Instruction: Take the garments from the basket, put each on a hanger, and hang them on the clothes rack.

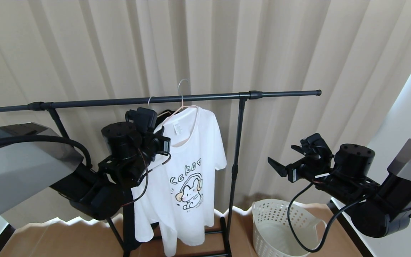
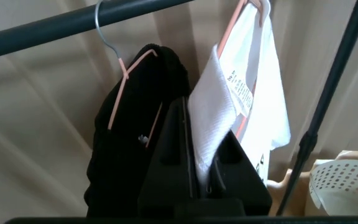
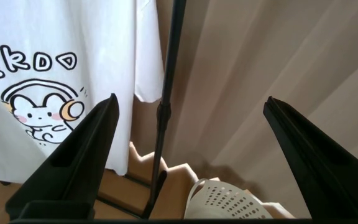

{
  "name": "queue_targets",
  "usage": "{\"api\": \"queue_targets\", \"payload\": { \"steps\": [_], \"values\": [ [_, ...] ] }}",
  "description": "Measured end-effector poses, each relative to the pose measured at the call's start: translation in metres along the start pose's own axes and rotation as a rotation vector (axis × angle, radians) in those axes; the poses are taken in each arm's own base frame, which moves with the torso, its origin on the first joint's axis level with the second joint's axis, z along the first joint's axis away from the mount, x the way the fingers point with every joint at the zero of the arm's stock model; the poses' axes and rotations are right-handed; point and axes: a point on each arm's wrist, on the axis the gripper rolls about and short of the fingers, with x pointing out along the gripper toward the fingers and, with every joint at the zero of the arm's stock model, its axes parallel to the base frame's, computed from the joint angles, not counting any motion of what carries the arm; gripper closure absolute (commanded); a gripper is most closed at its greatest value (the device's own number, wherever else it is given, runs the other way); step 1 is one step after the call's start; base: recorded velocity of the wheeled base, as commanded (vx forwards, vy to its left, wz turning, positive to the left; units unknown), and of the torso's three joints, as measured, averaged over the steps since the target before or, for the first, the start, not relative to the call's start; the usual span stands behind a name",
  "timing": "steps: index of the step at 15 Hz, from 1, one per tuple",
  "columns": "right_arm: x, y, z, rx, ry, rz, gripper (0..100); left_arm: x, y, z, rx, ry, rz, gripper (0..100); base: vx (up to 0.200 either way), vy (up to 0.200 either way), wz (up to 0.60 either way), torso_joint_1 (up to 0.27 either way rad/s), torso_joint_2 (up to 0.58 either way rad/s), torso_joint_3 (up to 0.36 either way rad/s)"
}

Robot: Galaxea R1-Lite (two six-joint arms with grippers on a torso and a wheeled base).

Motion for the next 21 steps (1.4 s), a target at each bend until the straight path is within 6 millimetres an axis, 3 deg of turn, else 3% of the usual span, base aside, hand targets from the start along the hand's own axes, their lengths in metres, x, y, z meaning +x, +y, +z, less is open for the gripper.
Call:
{"api": "queue_targets", "payload": {
  "steps": [12,21],
  "values": [
    [0.0,0.0,-0.001,-0.002,-0.009,-0.001,0,0.034,-0.016,-0.018,0.02,0.041,0.078,100,0.0,0.0,0.0,0.0,0.0,0.0],
    [-0.001,-0.001,0.001,-0.003,-0.016,-0.004,0,0.056,-0.038,-0.013,0.027,0.052,0.068,100,0.0,0.0,0.0,0.0,0.0,0.0]
  ]
}}
